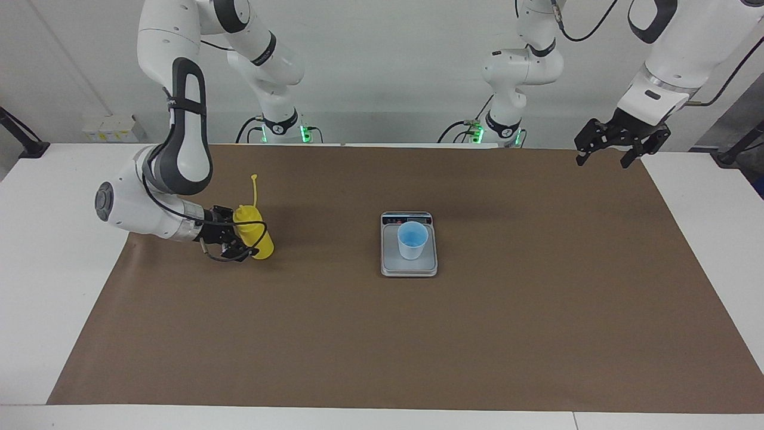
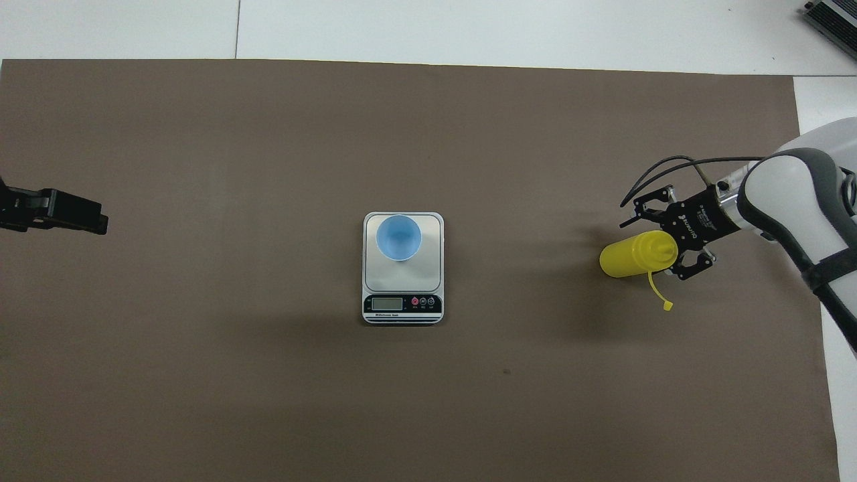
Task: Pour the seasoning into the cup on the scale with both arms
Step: 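Reach the right gripper to the yellow squeeze bottle and grasp it, then lift the yellow bottle and tilt it over the blue cup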
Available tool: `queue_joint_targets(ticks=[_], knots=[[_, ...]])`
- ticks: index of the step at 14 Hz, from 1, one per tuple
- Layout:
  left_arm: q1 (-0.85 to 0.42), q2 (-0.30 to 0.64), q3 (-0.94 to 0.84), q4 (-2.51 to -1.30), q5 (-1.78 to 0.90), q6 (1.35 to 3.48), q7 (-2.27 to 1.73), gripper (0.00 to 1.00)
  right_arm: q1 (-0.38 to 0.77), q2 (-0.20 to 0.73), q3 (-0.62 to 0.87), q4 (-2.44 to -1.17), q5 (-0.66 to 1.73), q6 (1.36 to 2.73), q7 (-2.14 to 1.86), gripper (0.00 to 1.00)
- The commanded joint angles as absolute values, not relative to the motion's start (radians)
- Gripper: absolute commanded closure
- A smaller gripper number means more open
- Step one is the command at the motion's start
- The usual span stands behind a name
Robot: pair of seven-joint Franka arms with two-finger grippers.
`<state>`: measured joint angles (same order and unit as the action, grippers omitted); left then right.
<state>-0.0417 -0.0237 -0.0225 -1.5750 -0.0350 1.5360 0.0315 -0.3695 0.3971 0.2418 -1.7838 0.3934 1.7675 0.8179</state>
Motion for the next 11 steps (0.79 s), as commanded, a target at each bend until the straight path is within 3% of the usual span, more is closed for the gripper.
queue_joint_targets(ticks=[1, 3, 4, 6, 7, 11], knots=[[-0.038, -0.043, -0.028, -1.598, -0.032, 1.552, 0.006, 0.0, -0.382, 0.368, 0.249, -1.83, 0.425, 1.779, 0.792, 0.0], [-0.038, -0.043, -0.028, -1.6, -0.032, 1.554, -0.003, 0.0, -0.382, 0.367, 0.249, -1.83, 0.46, 1.767, 0.795, 0.0], [-0.037, -0.043, -0.028, -1.6, -0.032, 1.554, -0.003, 0.0, -0.382, 0.362, 0.249, -1.832, 0.475, 1.761, 0.793, 0.06], [-0.038, -0.043, -0.028, -1.601, -0.032, 1.549, 0.009, 0.0, -0.379, 0.356, 0.25, -1.83, 0.48, 1.758, 0.787, 0.89], [-0.04, -0.043, -0.028, -1.601, -0.032, 1.546, 0.005, 0.0, -0.371, 0.344, 0.25, -1.83, 0.48, 1.762, 0.782, 1.0], [-0.04, -0.043, -0.028, -1.6, -0.032, 1.545, 0.003, 0.0, -0.37, 0.331, 0.249, -1.815, 0.479, 1.782, 0.793, 1.0]])
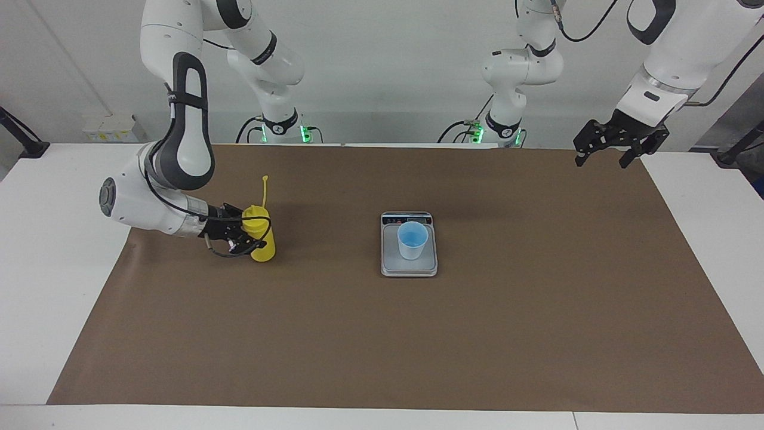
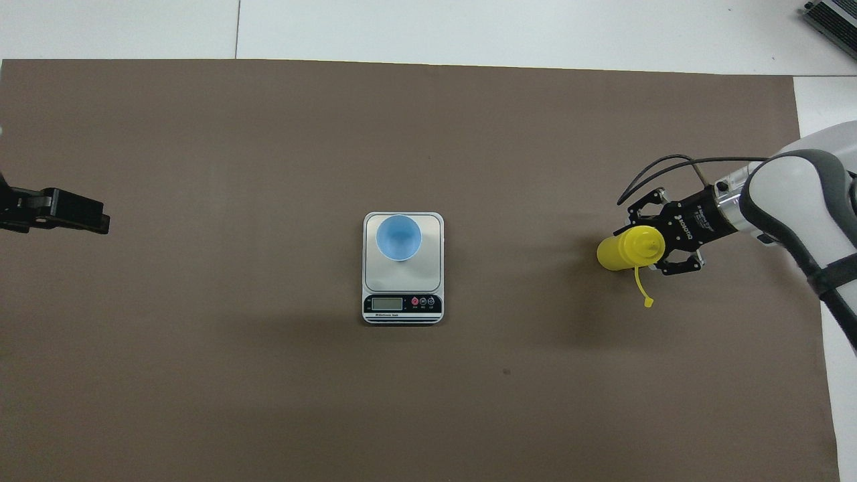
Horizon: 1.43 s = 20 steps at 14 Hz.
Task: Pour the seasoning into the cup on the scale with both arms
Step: 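Lift the yellow bottle and tilt it over the blue cup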
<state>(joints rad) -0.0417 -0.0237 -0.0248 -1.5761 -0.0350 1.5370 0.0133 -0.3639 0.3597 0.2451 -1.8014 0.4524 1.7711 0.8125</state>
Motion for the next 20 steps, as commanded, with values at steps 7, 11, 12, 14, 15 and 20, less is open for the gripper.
queue_joint_targets(ticks=[7, 11, 12, 14, 15, 20], knots=[[-0.038, -0.044, -0.029, -1.6, -0.032, 1.539, 0.002, 0.0, -0.24, 0.314, 0.261, -1.721, 0.46, 1.957, 1.101, 1.0], [-0.043, -0.043, -0.029, -1.6, -0.032, 1.554, -0.002, 0.0, -0.121, 0.351, 0.261, -1.623, 0.356, 2.046, 1.339, 1.0], [-0.043, -0.043, -0.031, -1.6, -0.032, 1.554, -0.002, 0.0, -0.094, 0.359, 0.261, -1.609, 0.354, 2.078, 1.389, 1.0], [-0.043, -0.043, -0.031, -1.598, -0.032, 1.554, -0.002, 0.0, -0.023, 0.376, 0.261, -1.586, 0.354, 2.17, 1.469, 1.0], [-0.043, -0.043, -0.031, -1.598, -0.032, 1.554, -0.002, 0.0, 0.012, 0.38, 0.261, -1.586, 0.351, 2.242, 1.501, 1.0], [-0.011, -0.038, -0.067, -1.591, -0.032, 1.555, -0.002, 0.0, 0.136, 0.408, 0.261, -1.598, 0.342, 2.562, 1.615, 1.0]])
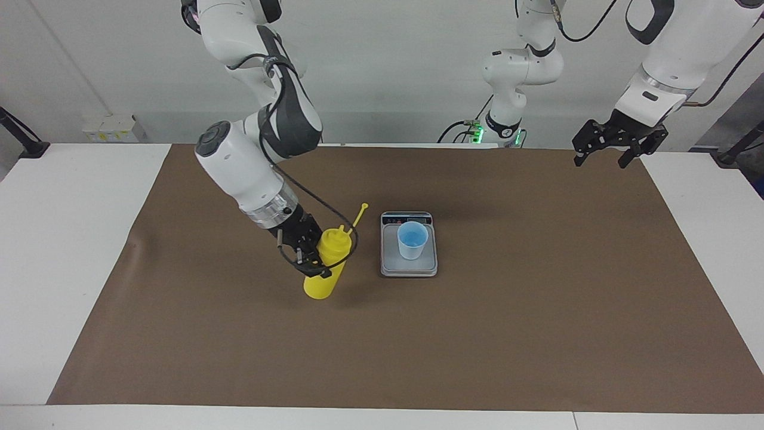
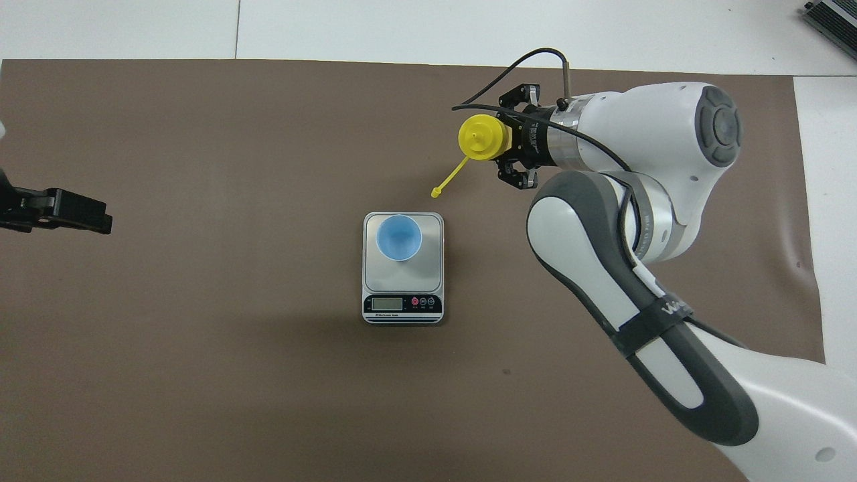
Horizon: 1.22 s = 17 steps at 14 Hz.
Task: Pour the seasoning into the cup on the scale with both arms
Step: 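Lift the yellow bottle and tilt it over the blue cup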
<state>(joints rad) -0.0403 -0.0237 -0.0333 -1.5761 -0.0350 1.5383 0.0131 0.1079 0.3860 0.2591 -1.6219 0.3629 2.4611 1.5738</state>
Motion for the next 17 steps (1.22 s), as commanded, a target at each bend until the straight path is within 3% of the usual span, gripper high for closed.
queue_joint_targets(ticks=[1, 7, 11, 17], knots=[[0.009, -0.035, -0.087, -1.589, -0.032, 1.555, -0.002, 0.0, 0.153, 0.414, 0.261, -1.603, 0.344, 2.627, 1.615, 1.0], [0.005, -0.029, -0.097, -1.588, -0.032, 1.558, 0.002, 0.0, 0.245, 0.452, 0.261, -1.649, 0.344, 2.862, 1.524, 1.0], [0.0, -0.041, -0.095, -1.612, -0.031, 1.562, 0.008, 0.0, 0.258, 0.469, 0.262, -1.657, 0.351, 2.911, 1.319, 1.0], [0.006, -0.043, -0.095, -1.611, -0.031, 1.554, 0.003, 0.0, 0.321, 0.615, 0.262, -1.655, 0.33, 3.253, 1.179, 1.0]])
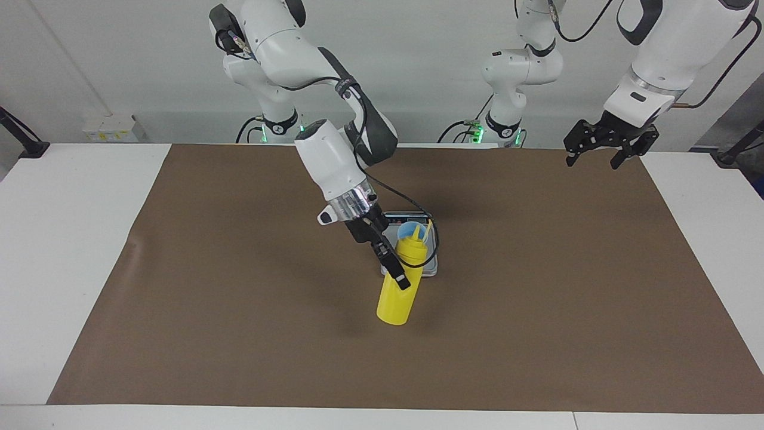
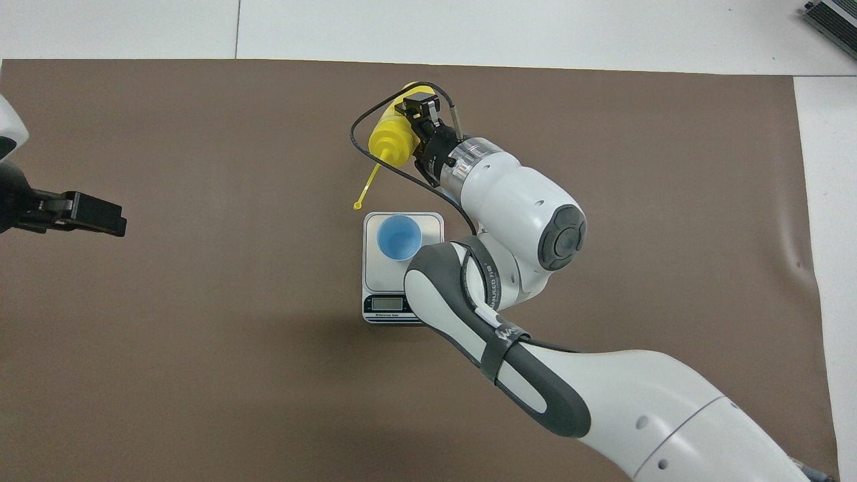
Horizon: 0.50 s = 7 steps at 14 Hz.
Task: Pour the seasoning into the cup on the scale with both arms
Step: 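Lift the yellow bottle and tilt it over the blue cup, then hold the bottle inverted above the cup with the right gripper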
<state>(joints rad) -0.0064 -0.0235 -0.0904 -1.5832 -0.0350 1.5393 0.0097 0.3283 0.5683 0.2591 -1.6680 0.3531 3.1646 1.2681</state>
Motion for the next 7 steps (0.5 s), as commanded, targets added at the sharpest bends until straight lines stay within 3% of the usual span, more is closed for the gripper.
queue_joint_targets(ticks=[1, 4, 7], knots=[[0.006, -0.043, -0.095, -1.611, -0.031, 1.554, 0.003, 0.0, 0.319, 0.626, 0.262, -1.657, 0.331, 3.275, 1.13, 1.0], [0.006, -0.043, -0.095, -1.611, -0.031, 1.554, 0.003, 0.0, 0.304, 0.635, 0.261, -1.657, 0.33, 3.295, 0.966, 1.0], [0.006, -0.043, -0.095, -1.611, -0.031, 1.554, 0.003, 0.0, 0.298, 0.655, 0.261, -1.663, 0.331, 3.402, 0.913, 1.0]])
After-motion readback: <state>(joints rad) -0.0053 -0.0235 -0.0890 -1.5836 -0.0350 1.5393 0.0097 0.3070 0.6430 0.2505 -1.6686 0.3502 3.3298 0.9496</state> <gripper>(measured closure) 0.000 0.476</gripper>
